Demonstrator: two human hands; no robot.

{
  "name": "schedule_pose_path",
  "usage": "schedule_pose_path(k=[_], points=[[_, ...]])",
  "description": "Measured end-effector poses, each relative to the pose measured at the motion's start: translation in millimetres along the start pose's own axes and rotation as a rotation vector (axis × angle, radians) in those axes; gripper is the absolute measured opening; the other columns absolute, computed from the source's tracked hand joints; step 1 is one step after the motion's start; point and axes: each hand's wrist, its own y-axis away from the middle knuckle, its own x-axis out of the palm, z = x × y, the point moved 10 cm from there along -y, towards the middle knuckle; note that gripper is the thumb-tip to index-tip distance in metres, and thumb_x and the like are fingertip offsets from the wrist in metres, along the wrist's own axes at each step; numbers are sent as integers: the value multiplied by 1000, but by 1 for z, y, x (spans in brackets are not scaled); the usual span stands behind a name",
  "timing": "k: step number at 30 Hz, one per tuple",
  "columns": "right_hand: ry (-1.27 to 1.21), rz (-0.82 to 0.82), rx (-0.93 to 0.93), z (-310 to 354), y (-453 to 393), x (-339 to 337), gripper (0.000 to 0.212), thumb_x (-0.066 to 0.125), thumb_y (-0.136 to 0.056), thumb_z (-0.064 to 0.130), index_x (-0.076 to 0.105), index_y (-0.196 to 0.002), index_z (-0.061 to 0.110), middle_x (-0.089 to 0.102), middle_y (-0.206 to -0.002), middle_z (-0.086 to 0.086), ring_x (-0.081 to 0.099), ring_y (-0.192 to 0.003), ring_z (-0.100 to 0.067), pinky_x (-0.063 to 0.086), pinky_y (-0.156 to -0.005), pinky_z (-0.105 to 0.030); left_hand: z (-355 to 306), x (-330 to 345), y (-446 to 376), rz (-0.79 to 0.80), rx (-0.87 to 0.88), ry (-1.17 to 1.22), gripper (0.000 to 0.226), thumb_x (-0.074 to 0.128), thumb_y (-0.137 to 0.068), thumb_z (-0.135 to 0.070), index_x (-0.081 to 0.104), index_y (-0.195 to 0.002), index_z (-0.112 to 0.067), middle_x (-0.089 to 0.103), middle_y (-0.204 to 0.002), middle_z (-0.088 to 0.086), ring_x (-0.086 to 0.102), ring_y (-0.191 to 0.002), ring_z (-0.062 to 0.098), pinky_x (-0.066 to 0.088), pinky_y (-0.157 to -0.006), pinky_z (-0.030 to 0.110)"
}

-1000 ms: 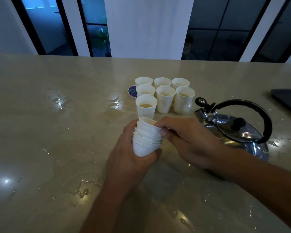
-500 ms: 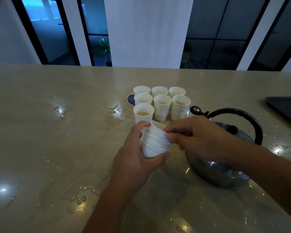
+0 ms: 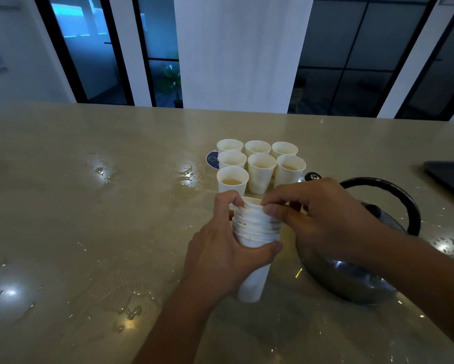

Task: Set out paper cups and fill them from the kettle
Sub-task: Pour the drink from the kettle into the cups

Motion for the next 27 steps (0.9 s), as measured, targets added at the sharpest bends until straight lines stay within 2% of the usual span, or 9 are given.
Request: schedule_pose_path(k=[5, 8, 13, 16, 17, 20, 22, 24, 27], points=[[61, -48, 2, -2, 1, -3, 18, 60, -94, 26, 75, -103, 27, 70, -91, 21, 59, -87, 0, 44, -69, -12, 1, 1, -2, -2, 10, 17, 78, 74, -57, -69, 23, -113, -48, 64, -97, -12, 67, -73, 7, 60, -68, 32], [84, -83, -16, -1, 1, -5, 17, 59, -94, 27, 75, -102, 27, 73, -93, 16, 58, -90, -3, 50, -69, -22, 1, -1, -1, 1, 12, 41, 78, 78, -60, -64, 24, -114, -47, 65, -100, -10, 67, -75, 9, 59, -67, 30], [118, -138, -74, 7, 1, -8, 19, 55, -96, 30, 74, -100, 28, 72, -91, 17, 59, -83, -2, 43, -63, -12, 1, -9, -2, -9, 10, 73, 78, 78, -59, -61, 24, -115, -48, 65, -106, -9, 69, -78, 14, 56, -65, 24], [110, -164, -104, 10, 1, -8, 24, 52, -93, 32, 74, -100, 25, 68, -88, 22, 56, -85, 2, 39, -61, -6, 2, -11, -2, -22, 3, 130, 80, 80, -60, -56, 26, -118, -44, 64, -106, -7, 69, -80, 17, 58, -68, 32], [100, -159, -109, 10, 1, -7, 23, 52, -94, 32, 73, -100, 25, 65, -87, 26, 56, -85, 3, 42, -59, -6, 2, -11, -2, -28, -1, 151, 81, 81, -59, -56, 27, -118, -44, 63, -107, -6, 69, -82, 19, 59, -70, 36], [18, -103, -79, 8, -1, -4, 20, 53, -99, 31, 72, -101, 26, 60, -85, 33, 56, -91, 5, 45, -71, -8, 3, -9, 0, -35, -15, 207, 80, 80, -59, -53, 27, -118, -46, 61, -115, -5, 68, -91, 22, 59, -76, 42], [-25, -57, -35, 8, -4, -3, 27, 49, -92, 44, 72, -99, 31, 63, -83, 30, 58, -89, 2, 49, -67, -14, 2, -6, -1, -22, -12, 192, 78, 83, -62, -48, 28, -116, -52, 58, -117, -11, 66, -96, 18, 59, -81, 38], [-5, -17, -5, 8, -7, -1, 27, 47, -89, 52, 69, -97, 40, 59, -79, 34, 57, -88, 5, 45, -64, -12, -3, 0, -2, 4, 8, 123, 79, 86, -64, -47, 25, -113, -59, 54, -115, -18, 62, -98, 12, 58, -84, 30], [26, 5, 29, 4, -10, 0, 18, 55, -95, 37, 72, -99, 34, 52, -70, 36, 53, -83, 15, 39, -62, -6, -2, 3, -5, -14, -11, 108, 82, 84, -59, -51, 26, -116, -56, 55, -116, -12, 61, -98, 16, 58, -85, 34]])
